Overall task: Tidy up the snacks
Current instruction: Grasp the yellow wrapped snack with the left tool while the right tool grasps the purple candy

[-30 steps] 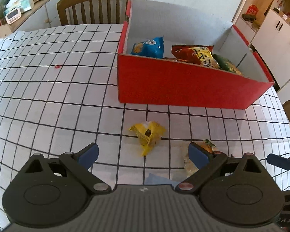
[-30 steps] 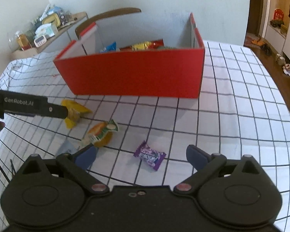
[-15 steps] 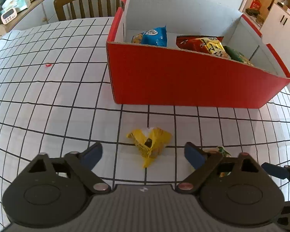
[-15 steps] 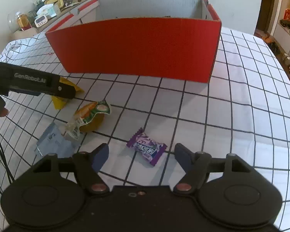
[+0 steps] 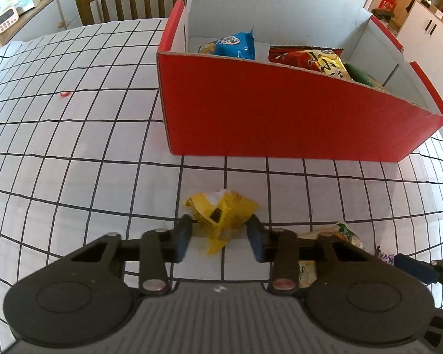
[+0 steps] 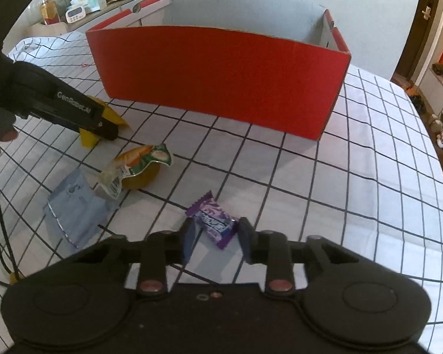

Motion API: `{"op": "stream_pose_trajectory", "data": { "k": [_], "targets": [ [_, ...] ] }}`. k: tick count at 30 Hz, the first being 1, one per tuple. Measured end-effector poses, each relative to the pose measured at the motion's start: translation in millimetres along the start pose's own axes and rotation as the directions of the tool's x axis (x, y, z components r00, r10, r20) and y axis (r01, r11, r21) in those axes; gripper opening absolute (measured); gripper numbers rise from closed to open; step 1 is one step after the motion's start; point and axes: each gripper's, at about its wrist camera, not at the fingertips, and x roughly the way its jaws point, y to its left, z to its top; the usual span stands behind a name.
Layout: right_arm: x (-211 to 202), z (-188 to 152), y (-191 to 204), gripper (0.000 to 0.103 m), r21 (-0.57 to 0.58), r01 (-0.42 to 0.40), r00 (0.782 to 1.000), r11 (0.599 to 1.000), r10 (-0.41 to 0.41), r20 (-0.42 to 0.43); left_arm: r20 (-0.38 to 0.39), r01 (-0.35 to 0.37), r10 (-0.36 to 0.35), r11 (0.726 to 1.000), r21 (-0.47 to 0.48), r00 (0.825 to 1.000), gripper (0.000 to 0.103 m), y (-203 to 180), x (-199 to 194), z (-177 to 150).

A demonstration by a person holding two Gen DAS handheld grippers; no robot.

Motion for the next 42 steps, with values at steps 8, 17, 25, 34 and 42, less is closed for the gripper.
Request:
{"op": "stream_pose_trajectory", "data": {
  "k": [8,17,25,34,42],
  "targets": [
    [-5,0,-3,0.013,0.043,-0.022,1.0,0.999,0.021,0.009,0.004,-0.012,0.012,1.0,0.022,1.0,0.025,-1,-7,-6],
    [-27,2,-3,0.012,0.114,-0.048,0.997,0.992,0.042,0.062,0.025,0.002,-0.002,1.0,-0.002,1.0,0.025,5,-31,-20],
    [-54,7,-3,0.012,0.139,-0.074,0.991,0.987,0.058,0.12,0.031,0.022,-0.02,0.999,-0.05,0.999,0.025,12,-60,-23],
    [-80,22,-6,0.012,0.174,-0.103,0.98,0.979,0.07,0.184,0.094,0.032,-0.029,0.999,-0.03,0.995,0.025,4,-98,-19],
    [-96,49,-10,0.012,0.176,-0.113,0.968,0.978,0.068,0.241,0.167,0.055,-0.053,0.998,-0.007,0.984,0.025,-7,-131,-2]
  ]
}}
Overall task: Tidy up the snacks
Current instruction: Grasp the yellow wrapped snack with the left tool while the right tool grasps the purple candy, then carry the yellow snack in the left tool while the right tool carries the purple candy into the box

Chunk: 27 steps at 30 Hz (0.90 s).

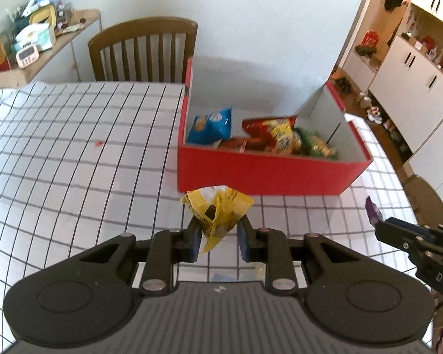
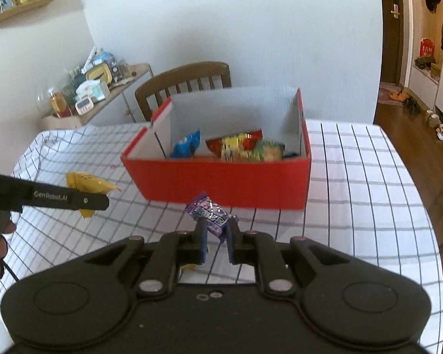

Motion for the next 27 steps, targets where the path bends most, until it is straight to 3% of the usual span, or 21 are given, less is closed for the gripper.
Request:
{"op": "stream_pose_trajectory", "data": {
  "k": [14,27],
  "targets": [
    [10,68,0,0.012,-0.002,0.018,0.996,1.0,-0.017,0.092,0.065,-0.018,0.014,0.998,0.06,0.998,0.025,-20,-4,59],
    [56,98,-9,0.012,-0.002,0.071,0.996,0.997,-0.071,0.06,0.046,-0.06,0.056,0.992,0.107,0.997,0.025,-35,35,105]
  ]
}}
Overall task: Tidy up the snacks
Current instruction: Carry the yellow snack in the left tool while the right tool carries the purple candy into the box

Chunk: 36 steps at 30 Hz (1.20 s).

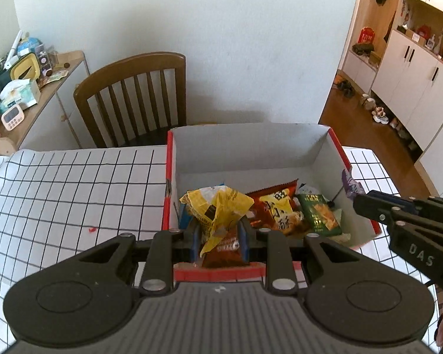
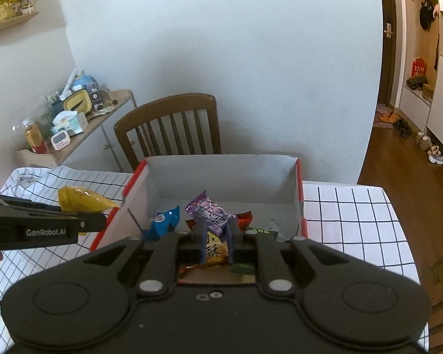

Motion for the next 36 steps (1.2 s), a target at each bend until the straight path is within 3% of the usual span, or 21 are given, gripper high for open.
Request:
{"op": "stream_pose_trajectory", "data": {
  "k": [17,30,36],
  "targets": [
    [67,1,-13,0.012,0.012,0.046,0.99,0.999,-0.044,-0.134,-0.147,0.002,-0.005,1.0,-0.018,0.989,0.025,-5,88,10],
    [96,-12,-11,0.012,-0.017,0.055,0.973,0.998,-0.057,-0.222,-0.24,-0.004,0.008,1.0,0.018,0.971,0.025,-13,125,-1],
    [101,-15,-11,0.012,-0.019,0.065,0.97,0.998,-0.068,-0.235,-0.244,0.007,-0.002,1.0,0.017,0.97,0.025,-14,127,-3]
  ]
}}
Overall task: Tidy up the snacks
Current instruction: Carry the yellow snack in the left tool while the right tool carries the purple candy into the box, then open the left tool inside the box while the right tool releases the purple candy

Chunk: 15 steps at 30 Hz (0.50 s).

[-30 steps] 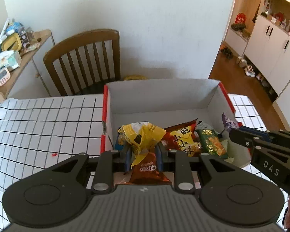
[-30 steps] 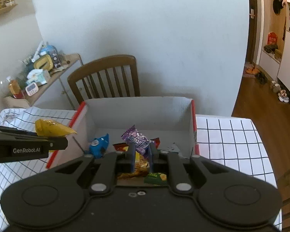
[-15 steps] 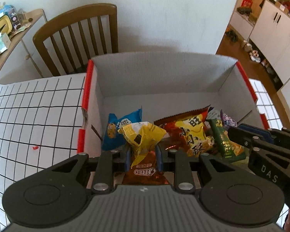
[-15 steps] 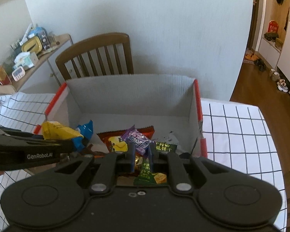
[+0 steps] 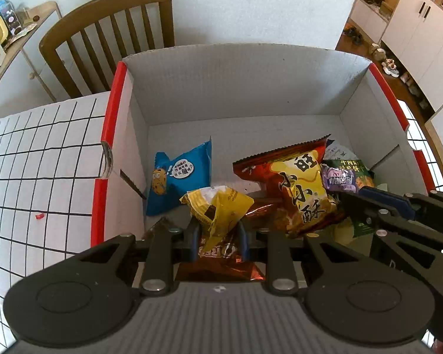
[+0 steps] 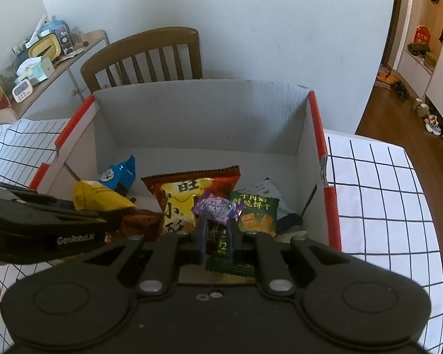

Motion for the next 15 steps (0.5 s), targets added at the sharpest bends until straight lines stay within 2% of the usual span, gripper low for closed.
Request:
{"op": "stream_pose_trajectory", "data": {
  "k": [8,13,15],
  "targets": [
    [-9,-2,-5,0.022,0.024,-0.012,1.0,1.0,0.011,0.013,0.023,0.023,-0.022,0.999,-0.029,0.999,0.026,7,-10,-2],
    [-22,-2,-5,0.026,0.02,-0.027,0.999,0.999,0.026,0.037,0.05,0.042,-0.04,0.998,-0.047,0.998,0.028,14,-22,-6],
    [-26,-3,-5,0.029,0.023,-0.035,0.998,0.999,0.034,0.044,0.058,0.044,-0.041,0.997,-0.061,0.997,0.033,17,-27,-7]
  ]
}}
